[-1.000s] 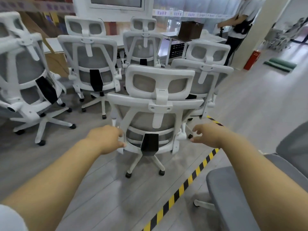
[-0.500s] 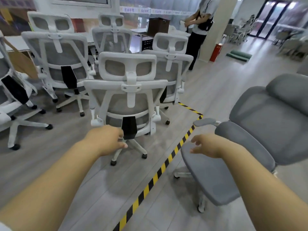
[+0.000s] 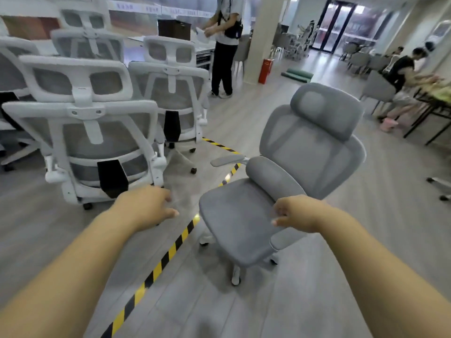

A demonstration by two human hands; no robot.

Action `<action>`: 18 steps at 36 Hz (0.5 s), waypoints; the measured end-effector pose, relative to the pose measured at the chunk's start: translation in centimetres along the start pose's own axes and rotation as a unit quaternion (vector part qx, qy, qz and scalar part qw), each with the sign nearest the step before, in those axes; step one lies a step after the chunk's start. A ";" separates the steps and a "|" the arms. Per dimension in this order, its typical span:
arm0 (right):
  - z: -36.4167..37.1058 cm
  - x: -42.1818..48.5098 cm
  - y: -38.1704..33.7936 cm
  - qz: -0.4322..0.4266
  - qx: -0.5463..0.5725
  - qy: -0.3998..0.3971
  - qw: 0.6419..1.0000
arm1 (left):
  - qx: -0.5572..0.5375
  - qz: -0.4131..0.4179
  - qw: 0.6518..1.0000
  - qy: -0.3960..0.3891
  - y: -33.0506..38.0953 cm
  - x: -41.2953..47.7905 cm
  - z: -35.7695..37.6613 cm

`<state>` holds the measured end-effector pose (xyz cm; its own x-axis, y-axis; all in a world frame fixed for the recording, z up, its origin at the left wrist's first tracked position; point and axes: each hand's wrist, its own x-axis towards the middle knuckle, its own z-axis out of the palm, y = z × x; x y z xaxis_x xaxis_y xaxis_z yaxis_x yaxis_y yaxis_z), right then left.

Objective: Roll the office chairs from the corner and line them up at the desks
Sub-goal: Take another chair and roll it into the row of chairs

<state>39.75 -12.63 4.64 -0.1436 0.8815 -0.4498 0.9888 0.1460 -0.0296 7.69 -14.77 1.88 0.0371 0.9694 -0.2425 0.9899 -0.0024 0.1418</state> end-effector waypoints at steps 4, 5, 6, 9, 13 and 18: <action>1.0 -1.9 6.2 0.018 0.010 -0.012 1.000 | 0.004 0.022 1.000 -0.020 6.9 0.5 1.6; 1.3 -2.2 7.8 0.022 0.013 -0.013 1.000 | 0.002 0.028 0.999 -0.021 8.5 0.7 1.9; 1.6 -2.4 9.3 0.027 0.017 -0.012 0.999 | 0.000 0.034 0.999 -0.022 10.1 1.0 2.1; 2.0 -3.0 13.4 0.052 0.033 -0.025 0.998 | 0.008 0.052 0.998 -0.029 14.4 2.1 2.9; 1.9 -3.1 18.7 0.067 0.043 -0.027 0.996 | 0.023 0.077 0.996 -0.036 19.7 4.5 3.6; 1.4 -1.9 25.9 0.103 0.075 -0.032 0.991 | 0.058 0.114 0.992 -0.023 26.9 9.3 4.2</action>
<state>65.67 -11.15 3.51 0.0607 0.8541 -0.5165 0.9923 -0.1074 -0.0610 35.19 -6.81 -0.59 0.2645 0.9283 -0.2613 0.9642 -0.2500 0.0880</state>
